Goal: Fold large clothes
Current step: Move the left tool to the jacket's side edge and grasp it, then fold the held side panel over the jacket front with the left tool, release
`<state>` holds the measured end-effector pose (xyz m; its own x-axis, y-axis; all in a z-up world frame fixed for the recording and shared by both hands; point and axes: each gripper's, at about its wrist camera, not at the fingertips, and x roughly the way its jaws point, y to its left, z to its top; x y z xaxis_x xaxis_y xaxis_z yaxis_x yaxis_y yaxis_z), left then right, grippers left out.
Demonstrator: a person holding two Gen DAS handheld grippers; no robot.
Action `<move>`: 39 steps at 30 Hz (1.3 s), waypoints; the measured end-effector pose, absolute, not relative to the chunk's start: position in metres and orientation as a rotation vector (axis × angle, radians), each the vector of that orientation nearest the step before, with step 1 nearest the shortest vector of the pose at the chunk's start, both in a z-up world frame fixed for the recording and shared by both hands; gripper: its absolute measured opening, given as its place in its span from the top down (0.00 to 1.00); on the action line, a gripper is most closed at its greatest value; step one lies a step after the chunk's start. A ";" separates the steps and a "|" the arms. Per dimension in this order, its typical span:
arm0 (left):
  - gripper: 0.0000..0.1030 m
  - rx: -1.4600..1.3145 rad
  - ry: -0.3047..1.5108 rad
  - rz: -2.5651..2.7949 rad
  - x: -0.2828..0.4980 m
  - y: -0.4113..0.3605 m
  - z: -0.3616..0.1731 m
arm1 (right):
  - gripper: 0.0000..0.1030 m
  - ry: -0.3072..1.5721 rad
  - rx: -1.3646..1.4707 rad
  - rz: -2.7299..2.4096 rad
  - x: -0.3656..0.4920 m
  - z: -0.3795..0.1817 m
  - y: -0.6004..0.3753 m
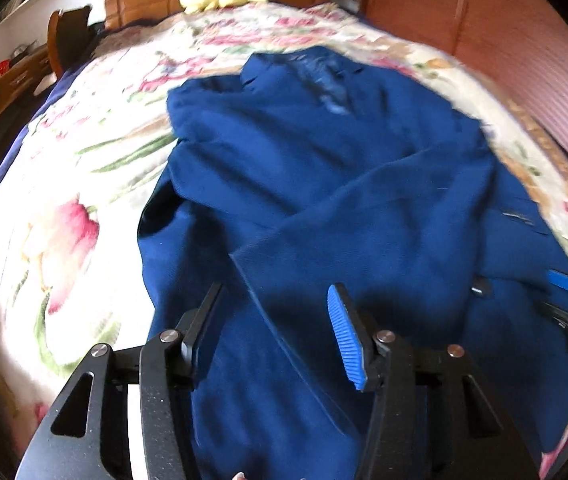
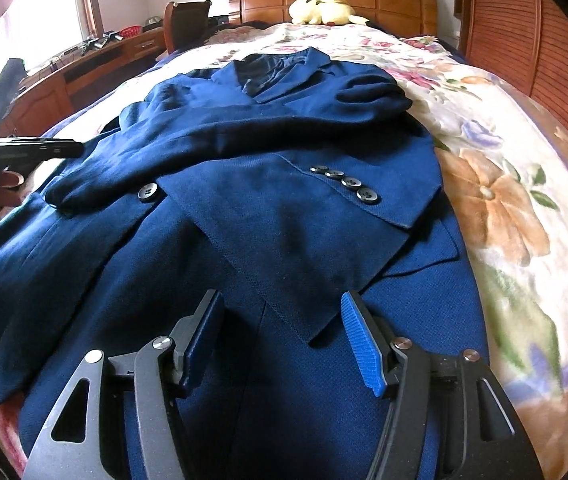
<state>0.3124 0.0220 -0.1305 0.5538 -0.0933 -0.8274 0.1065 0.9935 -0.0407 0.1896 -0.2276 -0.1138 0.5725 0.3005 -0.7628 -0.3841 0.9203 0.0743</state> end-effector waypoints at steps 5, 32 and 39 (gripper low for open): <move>0.37 -0.038 1.008 -0.116 0.333 0.032 -0.146 | 0.39 0.872 -0.107 0.400 0.189 -0.114 -0.227; 0.96 0.024 0.870 -0.213 0.304 0.008 -0.109 | 0.38 0.872 -0.109 0.403 0.190 -0.115 -0.225; 0.96 0.048 0.735 -0.285 0.239 -0.019 -0.069 | 0.38 0.869 -0.111 0.402 0.190 -0.115 -0.225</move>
